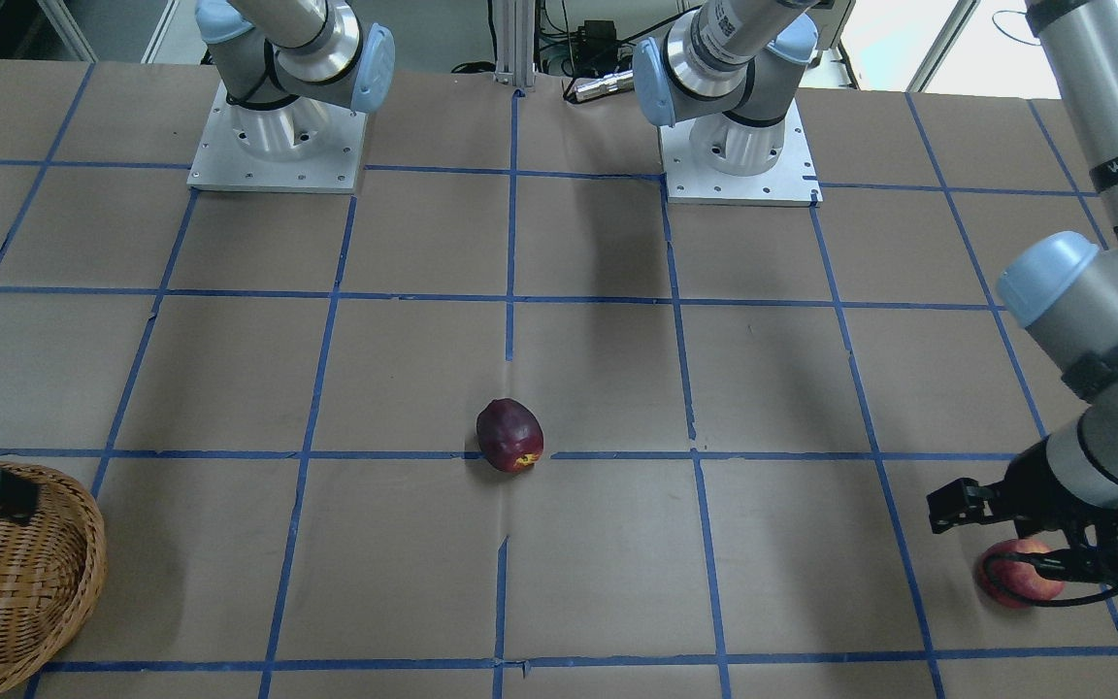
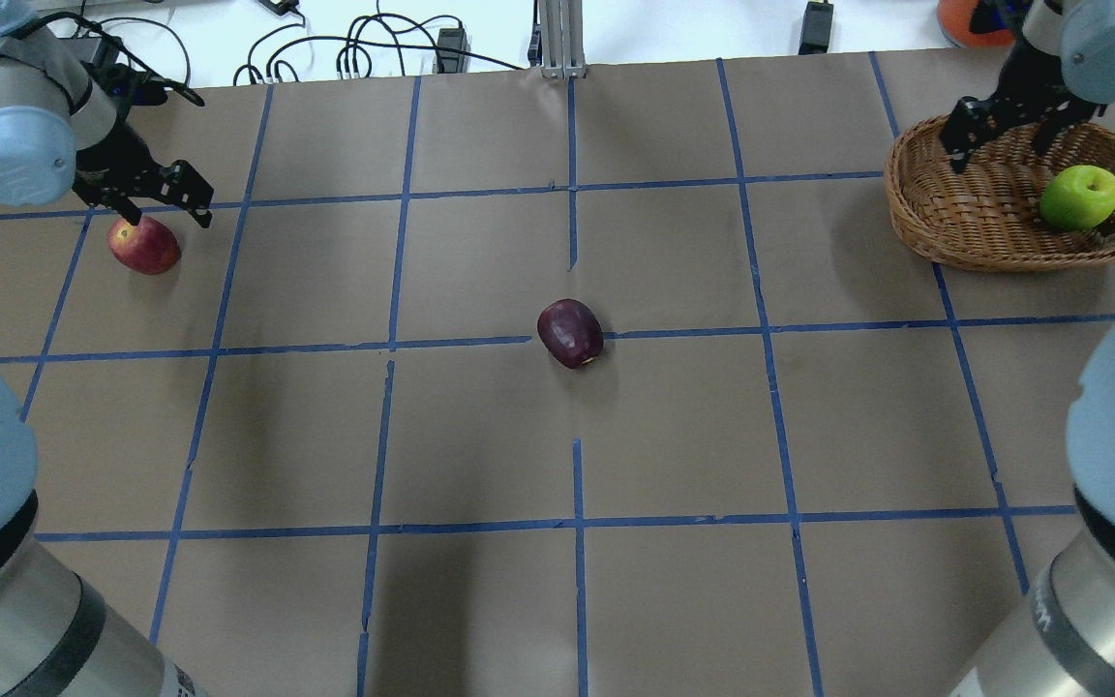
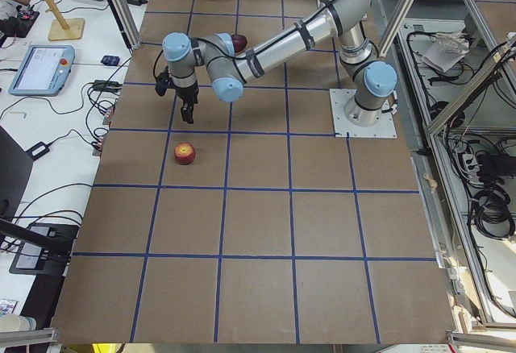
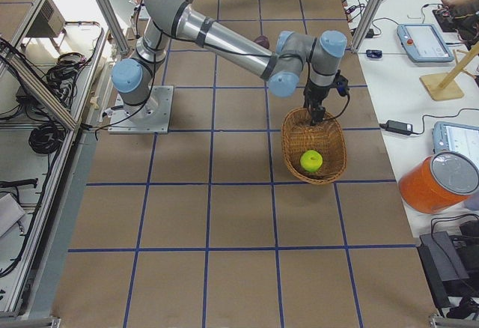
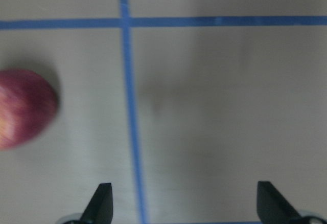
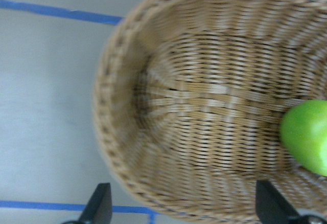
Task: Put all apples into basket
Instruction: 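Grasp dark red apple with right gripper while left grasps red apple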
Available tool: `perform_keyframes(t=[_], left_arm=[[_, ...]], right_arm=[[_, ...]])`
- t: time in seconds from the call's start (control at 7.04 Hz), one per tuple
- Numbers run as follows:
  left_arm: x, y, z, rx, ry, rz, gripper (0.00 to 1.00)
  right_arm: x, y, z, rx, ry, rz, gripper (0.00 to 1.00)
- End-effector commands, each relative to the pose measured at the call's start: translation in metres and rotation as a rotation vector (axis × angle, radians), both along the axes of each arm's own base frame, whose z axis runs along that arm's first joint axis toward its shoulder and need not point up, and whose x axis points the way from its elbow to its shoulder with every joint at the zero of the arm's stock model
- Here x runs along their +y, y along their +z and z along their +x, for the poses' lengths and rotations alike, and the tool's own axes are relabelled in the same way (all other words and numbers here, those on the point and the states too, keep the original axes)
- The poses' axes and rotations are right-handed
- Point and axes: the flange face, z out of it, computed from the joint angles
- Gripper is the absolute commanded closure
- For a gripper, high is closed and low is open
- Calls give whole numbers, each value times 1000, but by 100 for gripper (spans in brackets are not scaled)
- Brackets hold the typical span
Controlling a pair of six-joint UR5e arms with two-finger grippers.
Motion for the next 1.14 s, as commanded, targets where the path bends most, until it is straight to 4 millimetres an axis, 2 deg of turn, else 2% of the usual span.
perform_keyframes(t=[0.0,0.14,0.28,0.43,0.57,0.85,0.99], left_arm=[[5,-26,71,-11,-115,-16,0],[1,-40,78,-17,-114,-28,0],[-6,-51,80,-21,-114,-38,0],[-14,-60,80,5,-114,-46,0],[-18,-76,81,25,-113,-37,0],[-21,-94,80,49,-112,-26,0],[-23,-97,81,49,-110,-24,11]], right_arm=[[24,1,184,-76,168,64,0],[38,-5,245,-94,195,66,0],[60,-12,307,-149,180,87,0],[93,-30,358,-154,127,118,0],[117,-41,389,-140,138,144,0],[138,-51,415,-132,187,165,0],[134,-58,416,-134,192,161,0]])
